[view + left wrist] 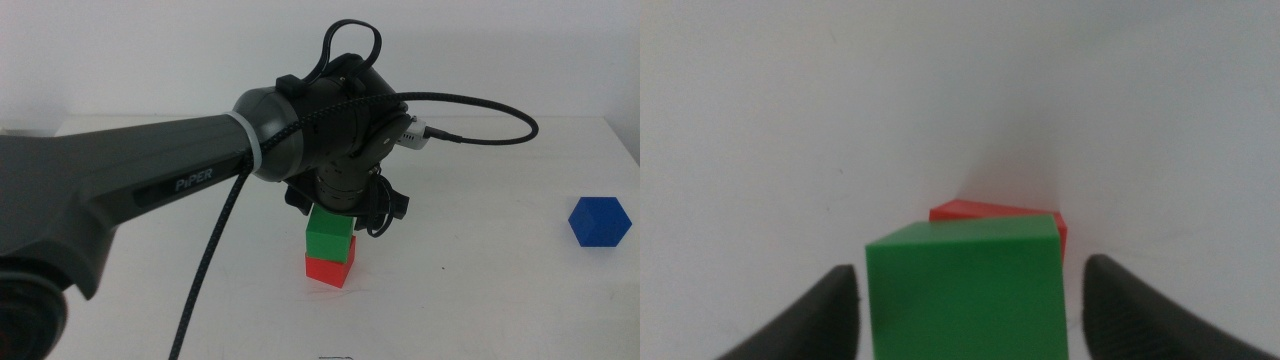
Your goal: Stack red cubes first, then green, then blue cubes in a specific spot.
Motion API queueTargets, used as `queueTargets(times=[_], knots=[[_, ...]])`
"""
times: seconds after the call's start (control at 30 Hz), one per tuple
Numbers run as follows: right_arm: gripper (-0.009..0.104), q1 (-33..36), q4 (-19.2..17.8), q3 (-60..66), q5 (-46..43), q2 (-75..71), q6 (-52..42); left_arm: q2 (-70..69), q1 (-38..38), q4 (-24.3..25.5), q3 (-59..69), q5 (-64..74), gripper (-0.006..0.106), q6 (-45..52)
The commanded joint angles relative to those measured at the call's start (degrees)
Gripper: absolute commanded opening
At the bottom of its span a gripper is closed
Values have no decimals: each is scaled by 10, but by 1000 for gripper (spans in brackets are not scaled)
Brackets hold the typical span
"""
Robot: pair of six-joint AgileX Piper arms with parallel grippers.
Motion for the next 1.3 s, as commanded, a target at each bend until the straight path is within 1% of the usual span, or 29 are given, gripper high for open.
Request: queueTargets(times=[0.0, 0.07, 0.13, 0.23, 0.47, 0.6, 0.73, 0.83, 0.9, 1.03, 1.27], knots=[[91, -3, -7, -10, -40, -13, -5, -46, -2, 7, -14, -5, 81, 11], [91, -3, -7, -10, -40, -13, -5, -56, -2, 7, -14, -10, 87, 14], [91, -3, -7, -10, -40, -13, -5, -69, -2, 8, -14, -13, 90, 19], [91, -3, -7, -10, -40, -13, -5, -96, -2, 8, -14, -14, 91, 46], [91, -3, -7, -10, -40, -13, -5, -210, -1, 5, -10, -22, 91, 188], [91, -3, -7, -10, -40, -13, -5, -318, -1, -18, 63, -95, 91, 256], [91, -3, -7, -10, -40, -13, -5, -454, -1, -32, 181, -171, 91, 262], [91, -3, -7, -10, -40, -13, -5, -554, -1, -42, 235, -182, 91, 272], [91, -3, -7, -10, -40, -13, -5, -598, -1, -54, 247, -179, 91, 288], [91, -3, -7, -10, -40, -13, -5, -641, -1, -86, 245, -153, 91, 314], [91, -3, -7, -10, -40, -13, -5, -634, -1, -148, 241, -117, 91, 357]])
